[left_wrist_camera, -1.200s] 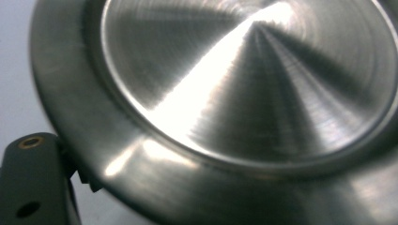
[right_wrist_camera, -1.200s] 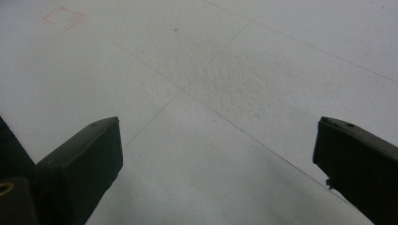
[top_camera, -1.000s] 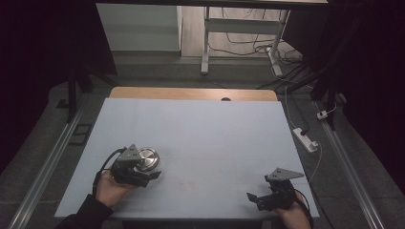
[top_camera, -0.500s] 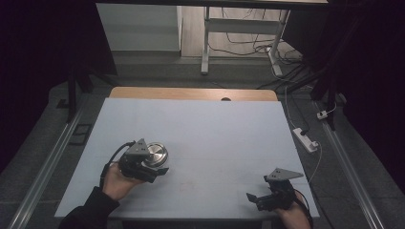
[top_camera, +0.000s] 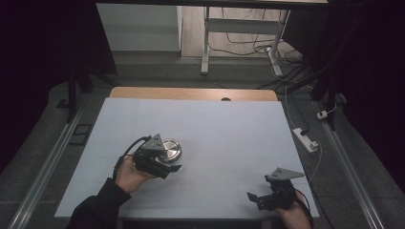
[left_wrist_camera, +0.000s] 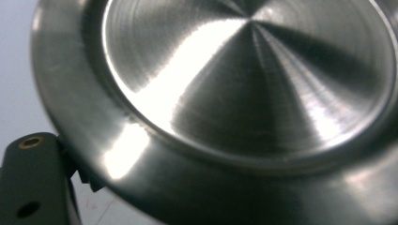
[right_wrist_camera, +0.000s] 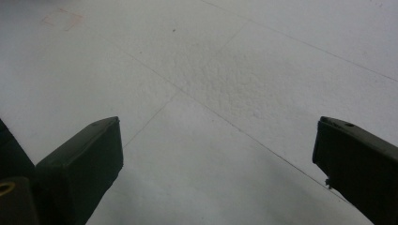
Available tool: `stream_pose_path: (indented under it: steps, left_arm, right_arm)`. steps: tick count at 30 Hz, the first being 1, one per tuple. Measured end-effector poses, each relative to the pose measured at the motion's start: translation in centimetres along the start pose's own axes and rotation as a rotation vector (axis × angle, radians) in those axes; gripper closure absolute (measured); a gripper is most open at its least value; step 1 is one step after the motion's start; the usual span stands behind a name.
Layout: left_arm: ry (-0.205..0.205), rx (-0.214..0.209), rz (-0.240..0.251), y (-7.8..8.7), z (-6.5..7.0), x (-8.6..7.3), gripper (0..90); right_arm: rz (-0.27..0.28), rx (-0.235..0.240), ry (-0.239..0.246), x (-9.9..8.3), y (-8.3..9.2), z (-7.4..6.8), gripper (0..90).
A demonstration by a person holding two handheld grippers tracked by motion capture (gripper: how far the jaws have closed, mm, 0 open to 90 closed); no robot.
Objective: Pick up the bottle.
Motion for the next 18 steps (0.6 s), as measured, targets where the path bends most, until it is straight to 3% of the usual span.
stream_pose_path:
  steps: [18]
  left_arm:
    - [-0.052,-0.045,0.004,-2.1,0.7,3.9,15.2]
  right_arm:
    - [0.024,0.002,-0.014,0.0,0.2,0.2,0.0]
Point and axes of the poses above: each handheld gripper's, and its own axes: y roughly backward along the jaws, x roughly out of its top, z roughly to its right, the point moved 3 cm from there along -y, roughly forward along the jaws, and after that the axes turned 2 degrees about y, right-handed, at the moved point
